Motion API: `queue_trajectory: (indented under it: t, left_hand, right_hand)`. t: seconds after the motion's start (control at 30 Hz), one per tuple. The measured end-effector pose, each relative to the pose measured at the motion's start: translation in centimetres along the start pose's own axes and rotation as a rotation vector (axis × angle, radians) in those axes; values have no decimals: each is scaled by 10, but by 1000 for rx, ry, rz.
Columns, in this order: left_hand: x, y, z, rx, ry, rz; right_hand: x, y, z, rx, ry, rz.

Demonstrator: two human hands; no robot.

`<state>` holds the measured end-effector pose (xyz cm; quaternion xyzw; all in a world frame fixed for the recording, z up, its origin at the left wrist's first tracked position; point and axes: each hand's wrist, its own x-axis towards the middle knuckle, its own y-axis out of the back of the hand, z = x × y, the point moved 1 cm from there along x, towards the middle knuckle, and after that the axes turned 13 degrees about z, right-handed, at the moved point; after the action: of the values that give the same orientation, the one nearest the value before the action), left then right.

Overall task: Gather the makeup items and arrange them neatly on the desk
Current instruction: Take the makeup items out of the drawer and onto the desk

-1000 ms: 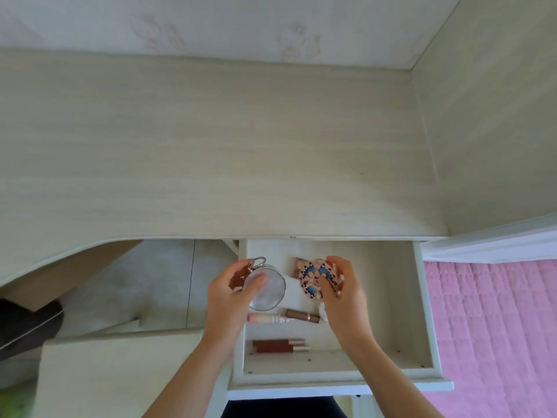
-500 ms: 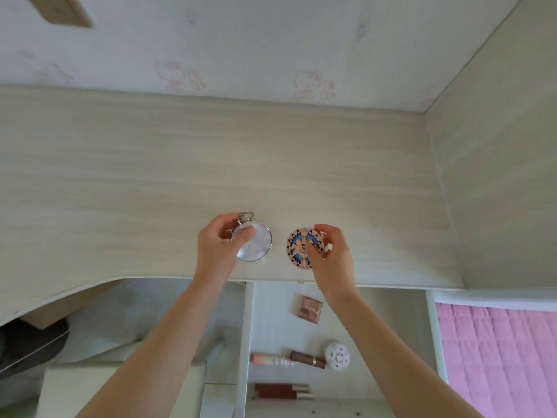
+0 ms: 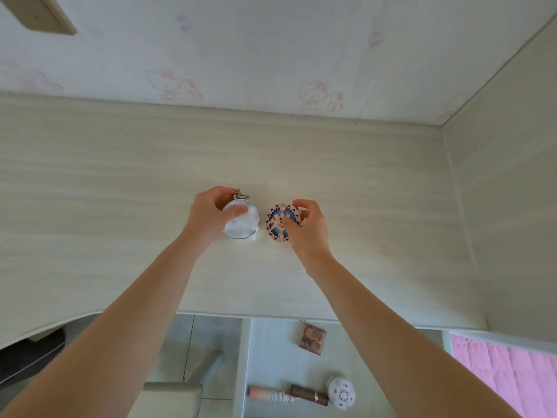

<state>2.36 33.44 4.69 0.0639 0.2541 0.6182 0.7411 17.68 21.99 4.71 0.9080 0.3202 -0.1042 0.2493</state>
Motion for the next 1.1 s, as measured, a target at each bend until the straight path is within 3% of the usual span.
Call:
queue_trajectory:
  t: [0.2,0.47,1.1]
  left_hand:
    - [22,4,-3,96,-36,19]
    - [17,-3,-15,117,-123,146]
    - [7,-3,-16,140,-126,211]
  right_hand:
    - [12,-13,-5,6,-1,-48]
    - [17,-27,-1,-205,210,-11]
    - [13,-12,9,-354,287,-27]
